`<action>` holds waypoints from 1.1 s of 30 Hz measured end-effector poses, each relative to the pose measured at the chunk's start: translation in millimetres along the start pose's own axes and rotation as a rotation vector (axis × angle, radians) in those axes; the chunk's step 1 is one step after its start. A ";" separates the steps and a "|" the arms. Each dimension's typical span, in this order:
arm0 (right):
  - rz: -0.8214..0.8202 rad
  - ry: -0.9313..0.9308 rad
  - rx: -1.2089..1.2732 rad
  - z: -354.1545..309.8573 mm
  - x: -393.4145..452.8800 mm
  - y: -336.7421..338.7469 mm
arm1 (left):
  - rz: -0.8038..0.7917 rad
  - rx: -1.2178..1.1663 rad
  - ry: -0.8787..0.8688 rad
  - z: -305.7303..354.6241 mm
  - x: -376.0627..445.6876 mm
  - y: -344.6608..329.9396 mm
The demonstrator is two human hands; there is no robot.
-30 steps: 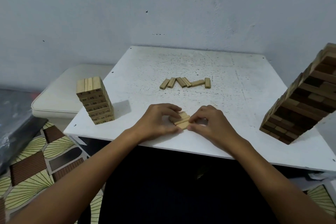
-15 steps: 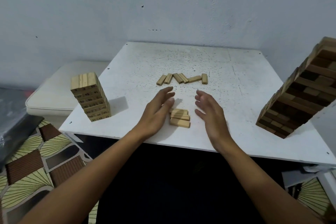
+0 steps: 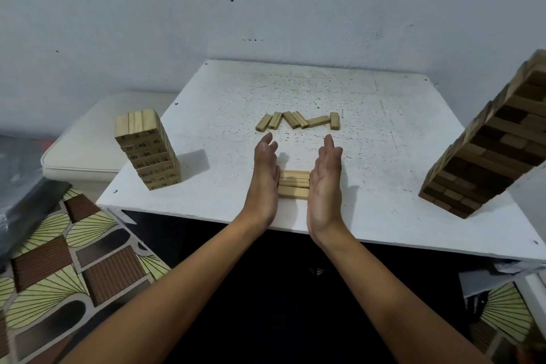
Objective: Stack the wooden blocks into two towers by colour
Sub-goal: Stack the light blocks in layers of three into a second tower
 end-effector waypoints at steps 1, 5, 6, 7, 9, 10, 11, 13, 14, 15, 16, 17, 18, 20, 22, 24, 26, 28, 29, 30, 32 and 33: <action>0.007 0.000 -0.010 0.7 0.2 -0.2 | -0.004 0.005 0.005 -0.9 0.2 0.3; 0.013 0.023 -0.073 1.2 1.0 2.6 | -0.045 0.076 0.003 -2.1 0.5 -0.5; 0.011 0.022 -0.099 0.3 1.4 4.2 | -0.052 0.150 -0.025 -0.2 1.0 1.2; 0.008 0.021 -0.134 -1.9 2.3 7.4 | -0.056 0.265 -0.071 4.1 2.0 5.0; -0.013 0.063 -0.257 -11.1 6.2 16.9 | -0.074 0.498 -0.167 13.5 6.2 17.0; -0.042 0.100 -0.366 -16.1 9.6 21.9 | -0.107 0.604 -0.199 15.9 9.7 23.7; -0.085 0.137 -0.499 -21.0 12.5 25.8 | -0.155 0.706 -0.218 17.0 11.9 29.2; -0.207 0.185 -0.742 -26.0 18.1 31.1 | -0.255 0.872 -0.262 17.3 15.2 36.8; -0.276 0.182 -0.831 -25.7 20.7 33.3 | -0.305 0.928 -0.298 17.7 15.9 38.1; -0.343 0.168 -0.907 -24.8 22.6 35.0 | -0.348 0.968 -0.330 17.5 16.2 38.7; -0.403 0.152 -0.967 -23.7 24.0 36.1 | -0.384 0.991 -0.353 17.3 16.2 38.2; -0.450 0.137 -1.008 -23.0 24.2 36.9 | -0.413 1.005 -0.368 16.6 16.5 37.8; -0.479 0.126 -1.027 -22.5 24.2 37.0 | -0.432 1.016 -0.383 15.3 17.1 37.2; -0.495 0.119 -1.029 -23.0 24.0 36.4 | -0.444 1.028 -0.413 13.3 18.2 36.6; -0.493 0.135 -1.032 -23.4 24.2 35.8 | -0.443 1.031 -0.436 12.3 19.0 35.7; -0.494 0.151 -1.032 -23.0 24.9 35.3 | -0.439 1.028 -0.443 12.5 19.3 35.0; -0.492 0.151 -1.010 -21.9 25.7 36.1 | -0.435 1.026 -0.439 13.2 19.4 35.2; -0.484 0.153 -0.988 -21.0 26.2 37.4 | -0.434 1.026 -0.436 13.2 19.6 35.1; -0.478 0.152 -0.982 -20.4 26.7 38.5 | -0.435 1.027 -0.435 13.2 19.3 34.7; -0.472 0.152 -0.977 -19.7 27.4 39.6 | -0.434 1.026 -0.433 13.0 19.3 34.6; -0.464 0.150 -0.971 -18.5 28.3 41.5 | -0.431 1.022 -0.425 13.1 19.5 34.5; -0.464 0.149 -0.967 -18.2 28.4 41.8 | -0.430 1.023 -0.421 13.2 19.5 34.7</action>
Point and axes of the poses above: each hand's wrist, its own x-axis towards the middle knuckle, its own y-axis out of the back of the hand, z = x × y, the point moved 7 cm from there along x, towards the middle knuckle, and after that the axes turned 3 degrees about x, right-handed, at the moved point
